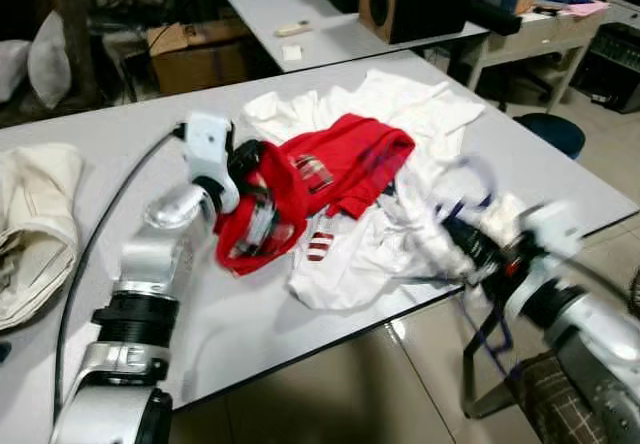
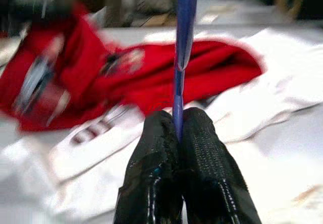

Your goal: Hang hanger

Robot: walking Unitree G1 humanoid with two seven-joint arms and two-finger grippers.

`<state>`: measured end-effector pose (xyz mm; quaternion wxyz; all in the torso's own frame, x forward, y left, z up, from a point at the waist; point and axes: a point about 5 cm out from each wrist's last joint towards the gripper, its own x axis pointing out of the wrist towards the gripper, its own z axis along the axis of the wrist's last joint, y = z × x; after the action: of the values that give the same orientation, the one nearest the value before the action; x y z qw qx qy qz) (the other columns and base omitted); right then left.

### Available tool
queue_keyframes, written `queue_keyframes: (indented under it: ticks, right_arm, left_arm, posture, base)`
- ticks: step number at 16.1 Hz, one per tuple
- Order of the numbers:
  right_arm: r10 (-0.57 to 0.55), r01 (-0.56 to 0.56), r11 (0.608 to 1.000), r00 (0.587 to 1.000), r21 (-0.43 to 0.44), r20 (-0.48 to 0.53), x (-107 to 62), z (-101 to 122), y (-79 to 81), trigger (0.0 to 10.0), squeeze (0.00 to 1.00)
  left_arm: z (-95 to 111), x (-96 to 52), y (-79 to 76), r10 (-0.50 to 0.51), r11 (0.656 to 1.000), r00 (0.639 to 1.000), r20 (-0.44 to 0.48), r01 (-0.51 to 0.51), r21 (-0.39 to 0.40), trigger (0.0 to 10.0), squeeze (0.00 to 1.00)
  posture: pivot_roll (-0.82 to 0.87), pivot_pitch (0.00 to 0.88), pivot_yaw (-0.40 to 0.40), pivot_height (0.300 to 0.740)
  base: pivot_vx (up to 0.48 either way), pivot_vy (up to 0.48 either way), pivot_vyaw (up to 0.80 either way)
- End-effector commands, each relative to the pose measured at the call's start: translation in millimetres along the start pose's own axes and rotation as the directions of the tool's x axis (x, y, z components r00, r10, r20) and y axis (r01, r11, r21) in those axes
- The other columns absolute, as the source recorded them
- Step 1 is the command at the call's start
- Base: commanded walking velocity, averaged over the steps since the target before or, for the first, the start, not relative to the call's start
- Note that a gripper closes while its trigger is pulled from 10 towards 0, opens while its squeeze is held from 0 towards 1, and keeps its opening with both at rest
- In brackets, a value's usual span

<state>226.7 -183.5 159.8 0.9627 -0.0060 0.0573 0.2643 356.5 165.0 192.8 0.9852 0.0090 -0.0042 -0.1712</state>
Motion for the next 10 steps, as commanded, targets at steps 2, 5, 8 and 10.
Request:
queue_keyframes:
  ticks: [2,5,8,10]
  right_arm:
    - [0.072,-0.072,0.997,0.997,-0.008,-0.022,0.4,2.4,4.0,10.0,0.00]
    - [0.071,-0.081,0.995,0.986,-0.058,-0.149,3.7,1.5,-10.4,10.0,0.00]
    - [0.096,-0.116,0.989,0.977,-0.092,-0.191,10.6,5.8,-23.2,10.0,0.00]
    - [0.124,-0.150,0.982,0.971,-0.114,-0.205,15.6,9.5,-27.4,10.0,0.00]
  left_arm:
    - [41.0,1.2,2.4,0.001,1.000,0.989,0.147,-0.003,0.015,0.0,0.00]
    - [103.1,-8.7,6.0,-0.044,0.964,0.882,0.469,0.160,-0.210,0.0,0.00]
    - [140.7,-22.8,19.4,-0.056,0.927,0.796,0.603,0.266,-0.265,0.0,0.00]
    - [151.2,-27.2,22.4,-0.062,0.921,0.773,0.631,0.288,-0.262,0.0,0.00]
  posture:
    - [-0.05,0.000,0.042,0.740]
    - [-0.04,0.000,0.039,0.740]
    - [-0.02,0.000,0.026,0.740]
    - [-0.01,0.000,0.017,0.740]
  base:
    - [0.000,0.000,0.00]
    - [0.000,0.000,0.00]
    - [0.000,0.000,0.00]
    - [0.000,0.000,0.00]
